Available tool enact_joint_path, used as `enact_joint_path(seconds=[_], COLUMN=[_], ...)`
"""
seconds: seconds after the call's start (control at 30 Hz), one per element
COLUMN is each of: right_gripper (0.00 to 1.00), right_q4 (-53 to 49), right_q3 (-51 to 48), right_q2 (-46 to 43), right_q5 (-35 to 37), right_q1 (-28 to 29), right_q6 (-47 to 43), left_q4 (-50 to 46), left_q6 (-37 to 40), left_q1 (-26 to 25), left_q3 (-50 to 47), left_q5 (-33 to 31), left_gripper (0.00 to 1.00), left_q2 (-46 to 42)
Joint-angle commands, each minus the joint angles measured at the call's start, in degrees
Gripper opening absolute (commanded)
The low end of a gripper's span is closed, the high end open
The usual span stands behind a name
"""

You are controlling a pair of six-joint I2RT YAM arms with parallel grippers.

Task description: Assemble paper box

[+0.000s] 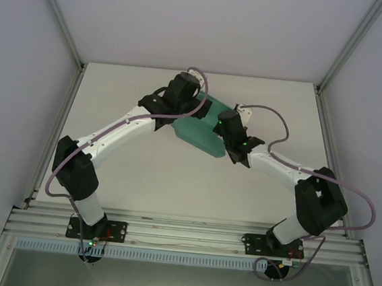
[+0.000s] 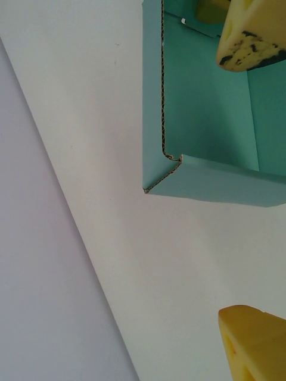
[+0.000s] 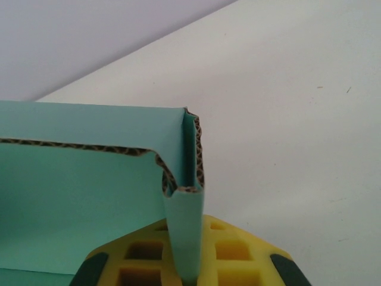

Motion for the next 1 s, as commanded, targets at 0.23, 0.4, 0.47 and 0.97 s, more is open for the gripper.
enact_joint_path(seconds=[0.23,0.4,0.47,0.97], right_gripper=[0.0,0.0,0.0,0.0], right_q4=[-23.3,-42.6,-48.7,-57.2], right_q3=[9.6,18.9,23.2,34.6], right_q2=[5.2,13.5,16.6,25.9], right_q5=[-16.1,-21.6,-18.1,-17.5], right_q1=[-2.6,-2.6,-2.7,3.9], right_q6=[-12.5,-32.1,-38.1,-96.4], left_q4=[1.4,3.2,4.8,8.8], left_q6=[-6.1,-10.4,-11.8,-15.8], left_q1=[4.1,9.2,11.2,17.8], left_q3=[-8.1,-15.3,-19.0,-33.2], left_q5=[0.7,1.9,2.1,4.1], left_gripper=[1.0,1.0,1.0,1.0], left_q2=[-7.8,-13.7,-16.4,-25.8])
